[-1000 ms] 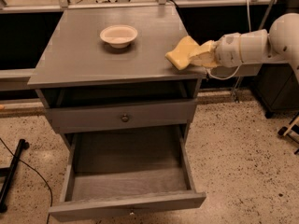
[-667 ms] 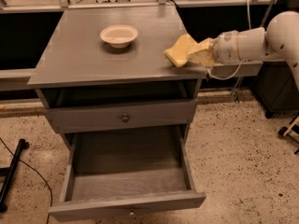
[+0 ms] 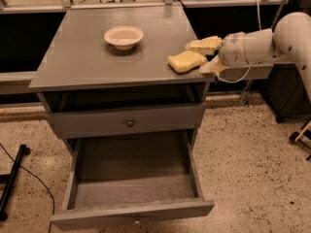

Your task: Pick sponge from middle drawer and place on counter

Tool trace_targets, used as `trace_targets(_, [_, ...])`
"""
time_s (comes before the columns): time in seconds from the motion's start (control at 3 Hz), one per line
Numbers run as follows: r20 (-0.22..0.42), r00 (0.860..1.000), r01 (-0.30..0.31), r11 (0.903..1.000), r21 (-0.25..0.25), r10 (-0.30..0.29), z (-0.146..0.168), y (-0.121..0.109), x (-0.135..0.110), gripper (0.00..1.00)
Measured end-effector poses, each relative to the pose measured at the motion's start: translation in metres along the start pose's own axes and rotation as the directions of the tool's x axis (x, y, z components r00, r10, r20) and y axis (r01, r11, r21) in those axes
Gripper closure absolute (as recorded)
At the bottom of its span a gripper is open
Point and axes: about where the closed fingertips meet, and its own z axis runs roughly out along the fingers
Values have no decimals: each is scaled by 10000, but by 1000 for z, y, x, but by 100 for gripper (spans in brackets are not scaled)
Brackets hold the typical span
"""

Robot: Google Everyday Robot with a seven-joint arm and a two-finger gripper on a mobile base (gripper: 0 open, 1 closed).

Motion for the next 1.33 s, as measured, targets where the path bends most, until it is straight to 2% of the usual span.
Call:
trace_targets(0.33, [33, 10000, 2, 10000, 8, -2, 2, 0, -1, 0])
trace_targets(1.0, [32, 10000, 2, 10000, 9, -2, 1, -3, 0, 0])
trace_targets(1.33, [32, 10000, 3, 10000, 9, -3, 0, -3, 0, 12])
